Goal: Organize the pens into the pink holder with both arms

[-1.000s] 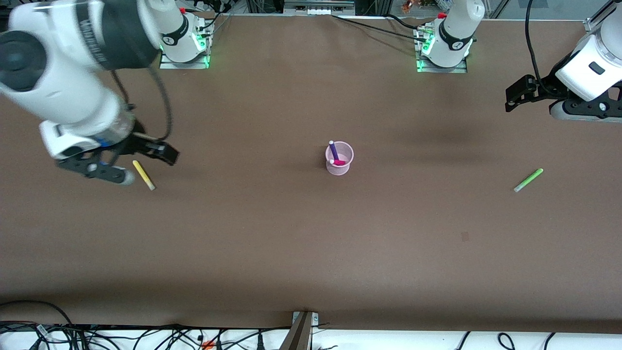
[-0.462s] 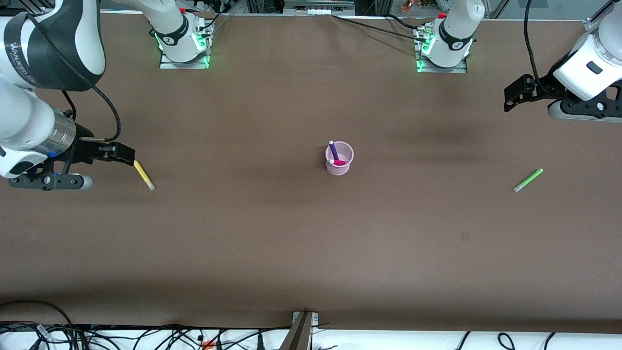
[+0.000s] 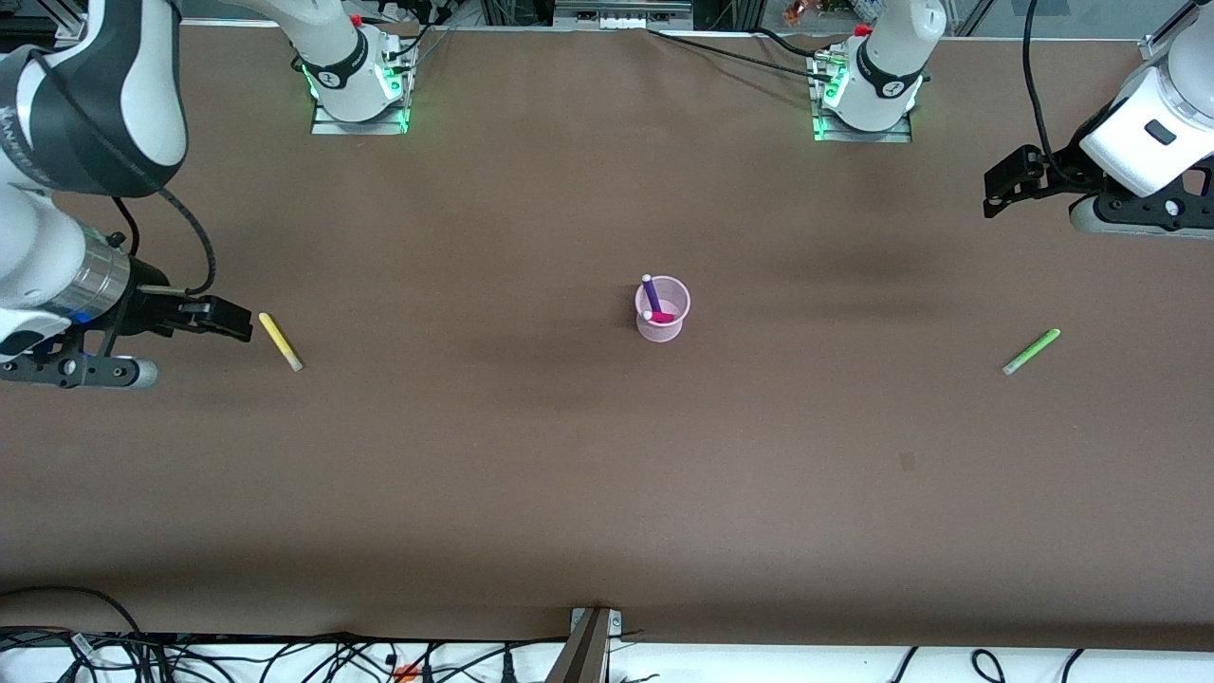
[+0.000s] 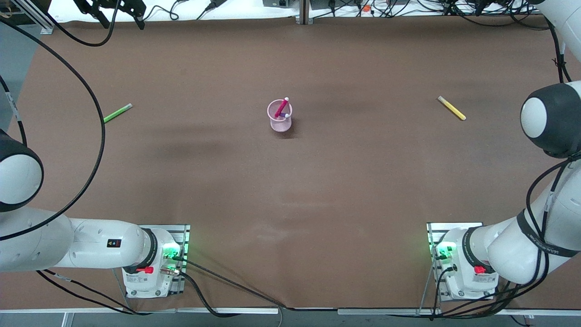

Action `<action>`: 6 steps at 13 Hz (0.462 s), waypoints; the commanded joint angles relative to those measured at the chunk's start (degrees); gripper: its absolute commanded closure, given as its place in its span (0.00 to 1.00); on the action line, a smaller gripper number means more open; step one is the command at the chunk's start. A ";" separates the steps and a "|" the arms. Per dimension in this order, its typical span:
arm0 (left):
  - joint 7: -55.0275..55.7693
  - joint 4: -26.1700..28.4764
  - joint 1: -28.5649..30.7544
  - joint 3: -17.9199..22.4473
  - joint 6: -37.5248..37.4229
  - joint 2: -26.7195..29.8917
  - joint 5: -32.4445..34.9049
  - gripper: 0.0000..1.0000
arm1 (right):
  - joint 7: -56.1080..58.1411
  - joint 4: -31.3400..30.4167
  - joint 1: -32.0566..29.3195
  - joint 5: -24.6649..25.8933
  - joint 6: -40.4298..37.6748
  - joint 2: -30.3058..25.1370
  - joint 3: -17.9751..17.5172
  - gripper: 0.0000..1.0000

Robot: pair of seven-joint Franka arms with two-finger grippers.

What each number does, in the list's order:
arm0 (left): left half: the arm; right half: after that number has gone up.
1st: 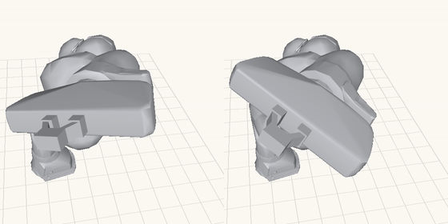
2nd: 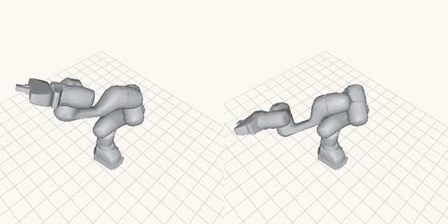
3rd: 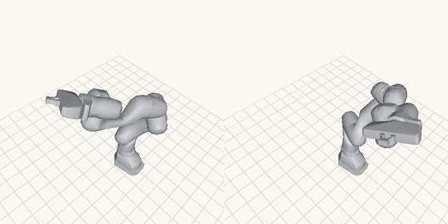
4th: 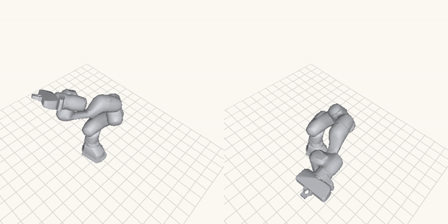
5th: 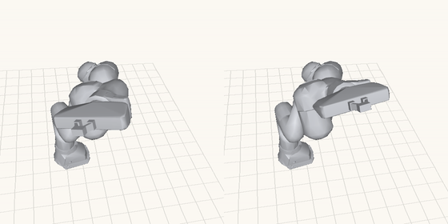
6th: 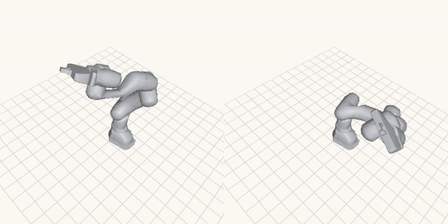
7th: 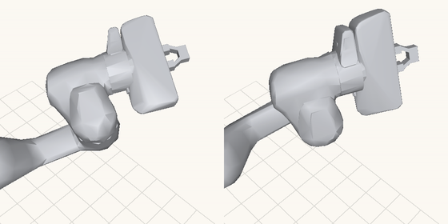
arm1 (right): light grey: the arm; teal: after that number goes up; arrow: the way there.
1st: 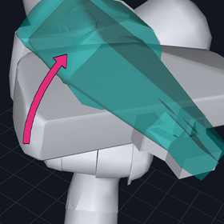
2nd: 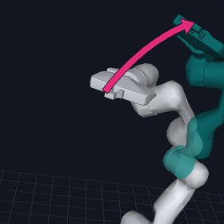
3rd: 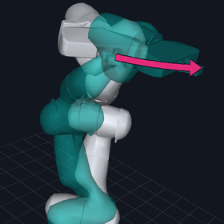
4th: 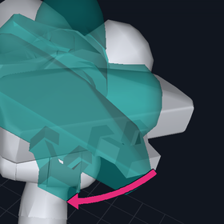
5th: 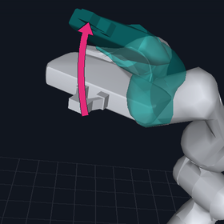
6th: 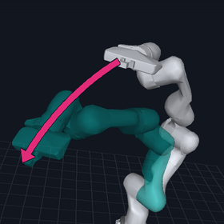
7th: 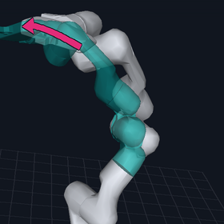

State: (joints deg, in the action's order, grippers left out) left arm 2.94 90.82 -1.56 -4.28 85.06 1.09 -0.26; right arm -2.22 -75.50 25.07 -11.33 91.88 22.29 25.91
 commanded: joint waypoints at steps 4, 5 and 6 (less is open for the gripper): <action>-0.56 -1.35 0.51 -0.65 -1.39 -0.21 0.44 0.00 | -0.84 1.32 -23.54 8.67 -1.79 -2.24 -27.27 0.00; -0.56 -1.35 0.51 -0.65 -1.39 -0.21 0.35 0.00 | -1.29 1.32 -25.32 10.00 -1.70 -2.42 -29.40 0.00; -0.56 -1.35 0.51 -0.56 -1.39 -0.21 0.35 0.00 | -1.29 1.32 -25.60 10.18 -1.70 -2.43 -29.68 0.00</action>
State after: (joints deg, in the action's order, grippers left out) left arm 2.94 90.81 -1.56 -4.37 85.00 1.09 -0.26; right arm -2.53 -74.42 2.32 -2.76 91.17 21.04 -0.23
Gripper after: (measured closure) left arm 0.000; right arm 0.000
